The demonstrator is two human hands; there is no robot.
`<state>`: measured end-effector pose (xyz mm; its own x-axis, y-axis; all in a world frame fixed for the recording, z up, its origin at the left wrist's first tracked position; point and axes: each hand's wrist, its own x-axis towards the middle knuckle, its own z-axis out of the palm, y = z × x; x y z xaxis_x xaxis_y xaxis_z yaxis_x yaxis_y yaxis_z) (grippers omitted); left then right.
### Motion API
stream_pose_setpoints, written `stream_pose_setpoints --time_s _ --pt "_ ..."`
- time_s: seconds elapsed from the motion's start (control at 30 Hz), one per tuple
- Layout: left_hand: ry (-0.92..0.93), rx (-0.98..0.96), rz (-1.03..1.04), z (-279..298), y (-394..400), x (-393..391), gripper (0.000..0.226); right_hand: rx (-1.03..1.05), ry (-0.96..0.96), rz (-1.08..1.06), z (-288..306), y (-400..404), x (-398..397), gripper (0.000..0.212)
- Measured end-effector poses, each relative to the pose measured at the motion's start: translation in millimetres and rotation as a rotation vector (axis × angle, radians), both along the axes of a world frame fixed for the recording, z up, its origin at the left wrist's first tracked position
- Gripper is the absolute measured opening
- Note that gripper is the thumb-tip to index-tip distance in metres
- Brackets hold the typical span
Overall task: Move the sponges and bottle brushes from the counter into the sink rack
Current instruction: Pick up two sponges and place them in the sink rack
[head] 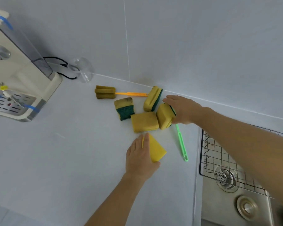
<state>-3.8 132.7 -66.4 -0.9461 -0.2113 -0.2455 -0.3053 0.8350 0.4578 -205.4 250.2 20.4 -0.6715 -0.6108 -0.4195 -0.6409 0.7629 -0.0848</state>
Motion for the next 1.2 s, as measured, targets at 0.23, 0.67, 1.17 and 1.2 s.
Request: stream_pose_setpoints --time_s 0.23,0.67,1.17,1.2 --pt "-0.008 -0.027 0.037 2 4 -5 0.098 -0.058 -0.013 -0.002 -7 0 -2 0.07" --pt "0.065 0.758 0.422 47 -6 18 0.069 -0.447 -0.136 -0.278 24 54 30 0.078" --pt "-0.002 1.525 0.62 83 40 16 0.039 -1.094 -0.318 -0.817 24 149 103 0.073" --pt "-0.019 1.554 0.628 83 46 14 0.039 -1.089 -0.322 -0.83 24 157 104 0.07"
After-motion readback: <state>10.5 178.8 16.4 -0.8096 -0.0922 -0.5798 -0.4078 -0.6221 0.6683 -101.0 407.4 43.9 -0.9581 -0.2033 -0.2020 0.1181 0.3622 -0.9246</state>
